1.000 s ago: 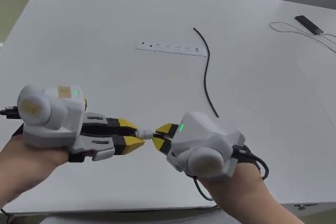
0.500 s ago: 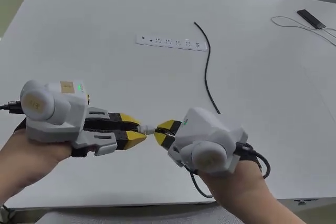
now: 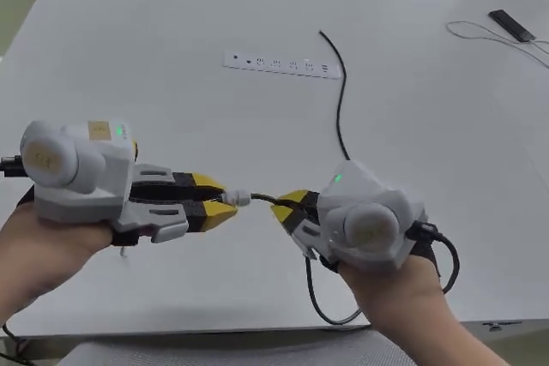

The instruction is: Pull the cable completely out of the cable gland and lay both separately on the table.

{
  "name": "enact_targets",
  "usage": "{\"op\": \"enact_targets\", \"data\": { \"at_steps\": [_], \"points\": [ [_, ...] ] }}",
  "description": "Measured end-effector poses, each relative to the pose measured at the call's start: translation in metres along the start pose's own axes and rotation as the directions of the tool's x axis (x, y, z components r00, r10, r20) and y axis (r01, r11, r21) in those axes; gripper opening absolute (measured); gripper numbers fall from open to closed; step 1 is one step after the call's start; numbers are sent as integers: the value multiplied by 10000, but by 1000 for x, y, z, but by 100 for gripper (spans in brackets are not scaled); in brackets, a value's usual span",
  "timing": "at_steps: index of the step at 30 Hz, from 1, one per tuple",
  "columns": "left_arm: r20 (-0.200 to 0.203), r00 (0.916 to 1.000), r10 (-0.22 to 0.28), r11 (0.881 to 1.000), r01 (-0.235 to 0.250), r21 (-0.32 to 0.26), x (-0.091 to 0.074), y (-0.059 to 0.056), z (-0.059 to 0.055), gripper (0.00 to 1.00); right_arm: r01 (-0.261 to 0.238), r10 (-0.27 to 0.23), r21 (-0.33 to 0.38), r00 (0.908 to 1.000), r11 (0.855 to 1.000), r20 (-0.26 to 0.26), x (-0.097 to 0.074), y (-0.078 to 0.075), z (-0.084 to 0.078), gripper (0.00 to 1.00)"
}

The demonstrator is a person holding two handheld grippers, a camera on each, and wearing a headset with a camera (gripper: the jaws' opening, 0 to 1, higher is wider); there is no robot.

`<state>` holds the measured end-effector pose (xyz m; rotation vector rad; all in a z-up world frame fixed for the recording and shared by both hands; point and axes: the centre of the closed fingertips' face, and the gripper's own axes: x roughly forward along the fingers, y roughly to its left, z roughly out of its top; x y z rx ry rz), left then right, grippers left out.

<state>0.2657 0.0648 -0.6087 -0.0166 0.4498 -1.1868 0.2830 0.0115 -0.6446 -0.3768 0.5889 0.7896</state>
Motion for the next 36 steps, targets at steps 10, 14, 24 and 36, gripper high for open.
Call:
{"op": "enact_targets", "data": {
  "at_steps": [10,14,24,36],
  "points": [
    [27,10000,-71,10000,70,67,1,-3,1,15,343,-337,2273,9994,9732,-67,3,-13,-24,0],
    [49,9999,-95,9999,94,82,0,-4,1,15,540,-491,3313,9985,9420,-230,4,-21,-38,0],
    [171,9996,-205,9997,203,118,-1,-10,3,15,913,-634,6114,9957,7860,-671,9,-31,-72,0],
    [-37,10000,-67,10000,67,36,-2,-4,-3,15,552,-426,5709,9985,8191,-354,7,-28,-69,1]
  ]
}}
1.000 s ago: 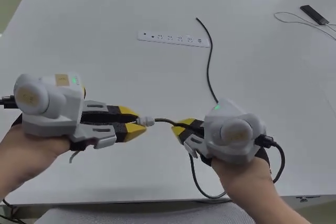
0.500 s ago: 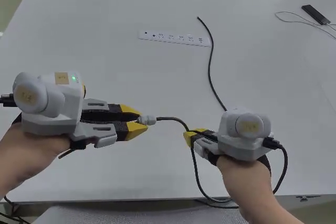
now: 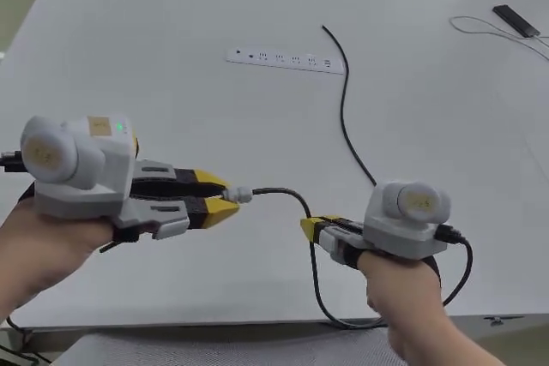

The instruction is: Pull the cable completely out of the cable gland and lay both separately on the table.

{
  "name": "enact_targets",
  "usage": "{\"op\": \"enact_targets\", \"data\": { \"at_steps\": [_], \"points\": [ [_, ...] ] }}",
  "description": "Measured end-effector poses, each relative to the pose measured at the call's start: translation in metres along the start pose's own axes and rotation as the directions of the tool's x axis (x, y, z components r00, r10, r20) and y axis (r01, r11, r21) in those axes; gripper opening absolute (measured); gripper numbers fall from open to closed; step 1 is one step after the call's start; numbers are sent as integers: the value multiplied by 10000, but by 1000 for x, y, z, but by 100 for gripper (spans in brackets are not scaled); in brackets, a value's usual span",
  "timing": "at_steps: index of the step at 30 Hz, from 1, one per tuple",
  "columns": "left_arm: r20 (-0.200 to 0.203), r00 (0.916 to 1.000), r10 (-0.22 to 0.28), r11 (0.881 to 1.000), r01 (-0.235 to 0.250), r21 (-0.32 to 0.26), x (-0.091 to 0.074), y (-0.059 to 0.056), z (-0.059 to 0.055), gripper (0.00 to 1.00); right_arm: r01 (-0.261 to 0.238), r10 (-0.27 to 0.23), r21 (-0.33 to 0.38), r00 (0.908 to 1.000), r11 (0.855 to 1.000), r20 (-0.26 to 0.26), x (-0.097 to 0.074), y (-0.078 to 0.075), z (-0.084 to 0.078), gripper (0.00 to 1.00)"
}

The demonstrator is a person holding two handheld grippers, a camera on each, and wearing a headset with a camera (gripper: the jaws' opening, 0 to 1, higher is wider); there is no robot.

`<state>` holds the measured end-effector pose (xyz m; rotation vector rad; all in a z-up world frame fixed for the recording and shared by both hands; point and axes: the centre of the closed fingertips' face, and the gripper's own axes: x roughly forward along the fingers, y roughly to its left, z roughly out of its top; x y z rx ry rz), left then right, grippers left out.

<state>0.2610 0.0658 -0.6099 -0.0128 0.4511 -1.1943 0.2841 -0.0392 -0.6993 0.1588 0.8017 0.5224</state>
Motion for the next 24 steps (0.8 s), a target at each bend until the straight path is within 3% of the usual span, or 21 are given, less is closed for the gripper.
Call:
{"op": "enact_targets", "data": {
  "at_steps": [1,6,13,15,17,18,20,21,22,23,24],
  "points": [
    [-11,10000,19,10000,-19,13,0,1,0,15,77,-74,-196,9998,9998,162,-1,-1,3,1],
    [12,10000,1,9999,-1,-114,0,1,2,15,-64,66,-788,10000,9969,26,-4,3,3,1],
    [-35,10000,-24,10000,24,-92,0,2,3,15,-233,202,-2230,9997,9745,-161,-8,11,5,1],
    [-28,10000,-8,10000,7,-85,0,3,4,15,-177,142,-2716,9998,9623,-150,-10,12,7,3],
    [-60,10000,14,10000,-14,-74,1,3,4,15,-614,595,-2306,9981,9711,-149,-15,22,15,8],
    [-109,9999,29,10000,-30,-65,1,3,3,15,-561,554,-2529,9984,9659,-100,-19,24,20,9],
    [-65,10000,21,10000,-21,-76,1,3,4,15,-878,894,-3709,9959,9245,-129,-25,37,32,15],
    [-60,10000,4,9999,-4,-102,1,2,4,15,-1138,1192,-3822,9928,9171,-97,-26,46,36,18],
    [-89,10000,3,10000,-4,-83,1,2,3,15,-1348,1464,-4194,9892,8978,-44,-29,56,43,21],
    [-124,9999,-2,10000,1,-85,1,2,2,15,-1384,1523,-4618,9883,8761,-72,-31,61,47,23],
    [-149,9999,-10,10000,9,-92,2,1,2,15,-1359,1531,-5262,9882,8395,-110,-32,67,51,23]
  ]
}}
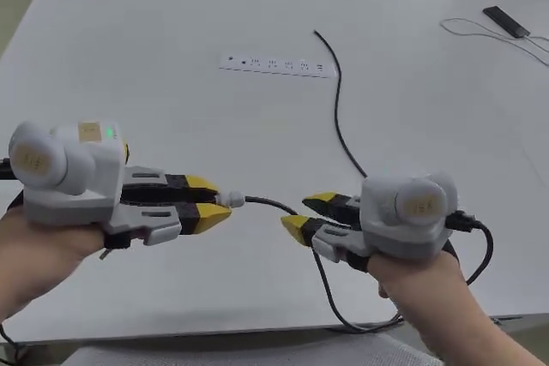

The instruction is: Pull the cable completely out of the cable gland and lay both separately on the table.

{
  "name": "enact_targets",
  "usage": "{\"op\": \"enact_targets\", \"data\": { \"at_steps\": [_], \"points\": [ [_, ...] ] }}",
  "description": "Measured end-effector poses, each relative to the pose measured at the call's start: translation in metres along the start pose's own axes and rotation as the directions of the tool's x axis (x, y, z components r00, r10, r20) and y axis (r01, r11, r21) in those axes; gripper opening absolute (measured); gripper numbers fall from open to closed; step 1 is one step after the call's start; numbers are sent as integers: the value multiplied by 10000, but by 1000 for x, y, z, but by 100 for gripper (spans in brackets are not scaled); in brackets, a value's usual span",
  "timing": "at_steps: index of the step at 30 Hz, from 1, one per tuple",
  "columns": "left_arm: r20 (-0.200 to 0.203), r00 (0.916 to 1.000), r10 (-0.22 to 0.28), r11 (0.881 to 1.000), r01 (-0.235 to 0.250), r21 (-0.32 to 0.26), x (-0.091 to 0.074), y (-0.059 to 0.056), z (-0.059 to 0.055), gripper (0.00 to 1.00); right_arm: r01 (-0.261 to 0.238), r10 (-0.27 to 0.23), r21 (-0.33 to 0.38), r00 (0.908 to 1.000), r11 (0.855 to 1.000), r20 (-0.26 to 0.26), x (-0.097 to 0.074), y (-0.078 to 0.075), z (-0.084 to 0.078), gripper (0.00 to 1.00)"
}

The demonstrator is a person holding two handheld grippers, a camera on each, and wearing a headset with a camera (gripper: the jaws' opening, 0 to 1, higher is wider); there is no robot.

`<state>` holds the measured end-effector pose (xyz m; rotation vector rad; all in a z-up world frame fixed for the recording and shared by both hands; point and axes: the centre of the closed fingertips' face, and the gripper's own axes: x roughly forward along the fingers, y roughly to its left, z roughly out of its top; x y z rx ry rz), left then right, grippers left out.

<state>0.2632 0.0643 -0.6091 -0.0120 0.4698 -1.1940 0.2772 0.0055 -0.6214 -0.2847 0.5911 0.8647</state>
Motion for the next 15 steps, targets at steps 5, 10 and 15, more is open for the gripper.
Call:
{"op": "enact_targets", "data": {
  "at_steps": [5,10,15],
  "points": [
    [-91,10000,-35,10000,35,-3,1,0,-2,15,-198,145,-2088,9995,9778,-268,5,16,16,23],
    [-104,9999,5,10000,-4,24,2,-1,-2,15,-609,409,-3504,9971,9346,-640,17,32,17,11],
    [-140,9999,40,10000,-39,11,2,-1,-1,15,-729,440,-4170,9959,9060,-786,24,37,18,8]
  ]
}}
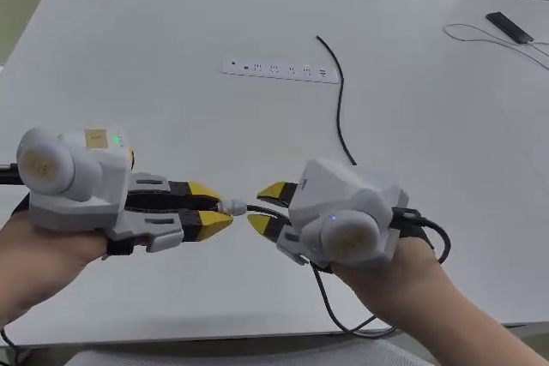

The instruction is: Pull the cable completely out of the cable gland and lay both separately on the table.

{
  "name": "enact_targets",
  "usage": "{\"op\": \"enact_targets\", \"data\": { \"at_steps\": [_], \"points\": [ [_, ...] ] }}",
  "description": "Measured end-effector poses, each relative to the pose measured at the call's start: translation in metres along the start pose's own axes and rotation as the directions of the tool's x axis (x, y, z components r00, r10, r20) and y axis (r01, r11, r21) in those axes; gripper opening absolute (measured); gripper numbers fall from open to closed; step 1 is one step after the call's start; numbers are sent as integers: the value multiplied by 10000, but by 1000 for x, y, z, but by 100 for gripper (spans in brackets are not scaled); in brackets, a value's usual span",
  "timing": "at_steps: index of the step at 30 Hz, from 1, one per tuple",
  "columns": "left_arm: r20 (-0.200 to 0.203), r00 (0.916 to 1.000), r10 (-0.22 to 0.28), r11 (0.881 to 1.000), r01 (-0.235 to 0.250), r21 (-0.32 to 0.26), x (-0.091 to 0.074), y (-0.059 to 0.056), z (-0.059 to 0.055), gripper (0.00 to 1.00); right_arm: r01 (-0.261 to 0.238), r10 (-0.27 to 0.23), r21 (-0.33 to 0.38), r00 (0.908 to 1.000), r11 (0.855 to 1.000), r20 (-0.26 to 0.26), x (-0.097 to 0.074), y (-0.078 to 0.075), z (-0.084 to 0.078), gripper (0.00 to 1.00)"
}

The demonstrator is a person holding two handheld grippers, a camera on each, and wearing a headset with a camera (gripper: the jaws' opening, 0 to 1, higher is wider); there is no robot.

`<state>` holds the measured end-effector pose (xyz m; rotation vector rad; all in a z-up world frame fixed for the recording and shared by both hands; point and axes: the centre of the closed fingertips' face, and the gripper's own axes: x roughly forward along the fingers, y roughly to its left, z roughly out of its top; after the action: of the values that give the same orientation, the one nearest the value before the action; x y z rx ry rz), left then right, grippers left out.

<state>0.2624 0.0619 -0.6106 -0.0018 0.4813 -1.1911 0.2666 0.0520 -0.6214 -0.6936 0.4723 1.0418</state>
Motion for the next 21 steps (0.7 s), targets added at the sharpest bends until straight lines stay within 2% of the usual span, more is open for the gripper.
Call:
{"op": "enact_targets", "data": {
  "at_steps": [4,6,13,21],
  "points": [
    [7,10000,-33,10000,33,-18,1,-2,0,15,-27,26,-399,10000,9992,-27,2,1,-1,4],
    [-36,10000,-64,10000,63,-16,2,-3,-1,15,-179,179,-225,9998,9996,6,3,2,-1,3],
    [-148,9998,-108,9999,108,21,4,-5,-4,15,-251,251,-108,9997,9996,13,3,3,-5,1],
    [-97,9999,-113,9999,114,118,4,-5,-2,15,-121,113,485,9998,9987,175,2,1,-7,0]
  ]
}}
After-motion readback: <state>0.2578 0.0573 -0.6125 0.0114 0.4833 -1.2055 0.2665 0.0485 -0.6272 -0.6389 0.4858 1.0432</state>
